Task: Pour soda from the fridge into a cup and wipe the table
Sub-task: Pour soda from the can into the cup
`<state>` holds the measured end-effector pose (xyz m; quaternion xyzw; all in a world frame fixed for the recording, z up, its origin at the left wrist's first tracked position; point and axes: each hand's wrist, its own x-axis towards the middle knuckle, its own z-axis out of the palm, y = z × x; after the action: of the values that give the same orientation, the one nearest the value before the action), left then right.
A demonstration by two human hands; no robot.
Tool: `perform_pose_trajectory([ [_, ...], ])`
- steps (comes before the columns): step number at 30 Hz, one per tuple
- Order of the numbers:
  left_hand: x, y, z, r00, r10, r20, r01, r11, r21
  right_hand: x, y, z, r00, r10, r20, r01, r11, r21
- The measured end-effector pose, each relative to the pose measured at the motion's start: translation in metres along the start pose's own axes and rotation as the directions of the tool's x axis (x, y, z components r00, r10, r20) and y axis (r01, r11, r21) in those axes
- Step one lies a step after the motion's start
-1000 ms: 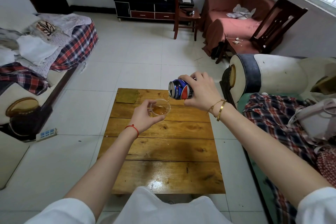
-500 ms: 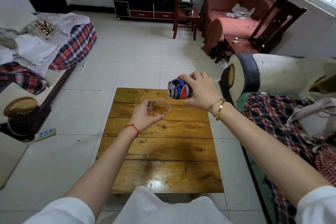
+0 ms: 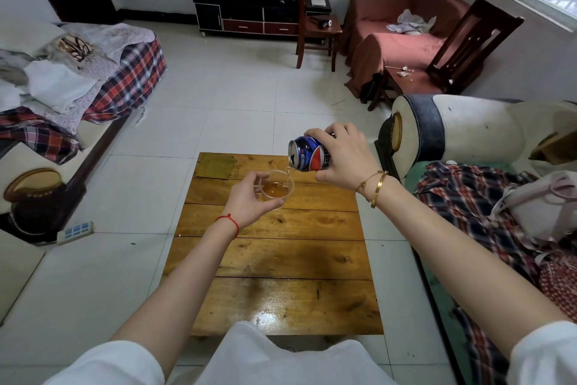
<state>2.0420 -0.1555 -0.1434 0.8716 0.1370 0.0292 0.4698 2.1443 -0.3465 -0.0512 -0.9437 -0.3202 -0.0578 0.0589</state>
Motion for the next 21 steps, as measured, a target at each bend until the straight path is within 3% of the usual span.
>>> perform_pose_trajectory([
  [21,0.0035,0.0024,0.0016,1.0,-0.004,-0.001,0.004,1.0,0.013,0.0054,-0.0005,-0.003,1.0,-0.008,-0.01,0.008,1.0,-0.004],
])
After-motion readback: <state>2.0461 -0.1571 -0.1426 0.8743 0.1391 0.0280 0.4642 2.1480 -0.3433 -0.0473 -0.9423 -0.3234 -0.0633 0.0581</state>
